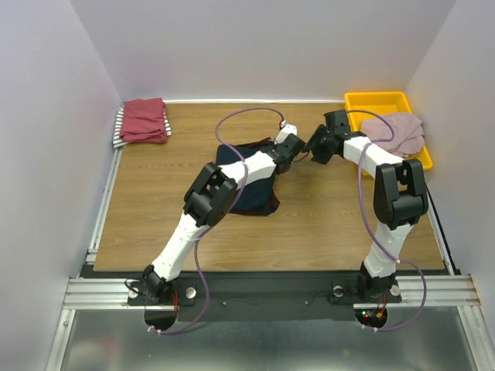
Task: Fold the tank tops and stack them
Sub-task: Fold the tank top
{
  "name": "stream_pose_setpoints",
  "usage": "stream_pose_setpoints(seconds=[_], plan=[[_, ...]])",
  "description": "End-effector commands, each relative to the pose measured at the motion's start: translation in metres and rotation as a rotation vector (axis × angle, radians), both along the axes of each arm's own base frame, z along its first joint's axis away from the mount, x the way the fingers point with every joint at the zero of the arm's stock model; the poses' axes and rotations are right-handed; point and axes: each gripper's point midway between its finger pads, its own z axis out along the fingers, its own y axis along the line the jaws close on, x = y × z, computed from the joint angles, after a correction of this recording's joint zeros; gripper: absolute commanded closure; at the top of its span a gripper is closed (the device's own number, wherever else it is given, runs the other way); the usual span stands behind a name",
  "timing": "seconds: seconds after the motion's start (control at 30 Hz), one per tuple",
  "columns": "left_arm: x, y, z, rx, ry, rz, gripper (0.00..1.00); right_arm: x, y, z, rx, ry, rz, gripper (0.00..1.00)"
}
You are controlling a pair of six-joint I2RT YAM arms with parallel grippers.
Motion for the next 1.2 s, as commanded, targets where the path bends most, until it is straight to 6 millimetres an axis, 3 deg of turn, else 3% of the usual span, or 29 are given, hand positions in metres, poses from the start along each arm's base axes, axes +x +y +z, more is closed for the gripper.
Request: stream_pose_setpoints(seconds=[0.0,0.07,0.2,0.23,0.3,0.33,0.4,0.43,0.5,0.53,0.6,0.8,0.9,1.07,1.17], plan=[[-0.030,-0.007,-0.003,-0.049,0.072,-0.091,1.00,0.002,-0.007,0.037,-0.011,-0.102,0.000,0.44],[-0.050,-0.005,-0.012,-0.051,0.108,-0.126,1.00,-0.002,-0.008,0.044,-0.019,-0.119,0.008,0.44],[-0.088,-0.012,-0.004,-0.091,0.132,-0.225,1.00,-0.015,-0.015,0.047,-0.043,-0.127,0.012,0.44],[-0.094,-0.018,0.011,-0.130,0.119,-0.258,1.00,-0.019,-0.015,0.046,-0.052,-0.127,0.021,0.44],[-0.114,-0.011,0.006,-0.130,0.151,-0.288,1.00,-0.029,-0.017,0.042,-0.059,-0.118,0.028,0.44],[-0.121,-0.016,0.025,-0.180,0.132,-0.321,1.00,-0.033,-0.018,0.047,-0.057,-0.132,0.030,0.44],[-0.139,-0.002,0.020,-0.191,0.159,-0.332,1.00,-0.046,-0.018,0.038,-0.057,-0.121,0.055,0.44],[-0.140,-0.003,0.046,-0.248,0.113,-0.343,1.00,-0.050,-0.017,0.038,-0.052,-0.128,0.064,0.44],[-0.149,0.011,0.048,-0.262,0.113,-0.325,1.00,-0.055,-0.010,0.045,-0.028,-0.169,0.107,0.44],[-0.148,0.016,0.063,-0.286,0.086,-0.313,1.00,-0.064,-0.007,0.037,-0.009,-0.159,0.134,0.44],[-0.152,0.023,0.073,-0.321,0.076,-0.296,1.00,-0.071,0.000,0.030,-0.003,-0.181,0.177,0.44],[-0.154,0.029,0.085,-0.377,0.075,-0.266,1.00,-0.087,0.037,0.019,-0.002,-0.219,0.299,0.44],[-0.144,0.038,0.091,-0.407,0.058,-0.198,1.00,-0.090,0.048,0.015,-0.013,-0.239,0.328,0.44],[-0.137,0.055,0.101,-0.445,0.036,-0.117,1.00,-0.074,0.069,0.028,-0.021,-0.363,0.375,0.44],[-0.133,0.067,0.104,-0.451,0.022,-0.069,1.00,-0.067,0.073,0.023,-0.026,-0.381,0.385,0.44]])
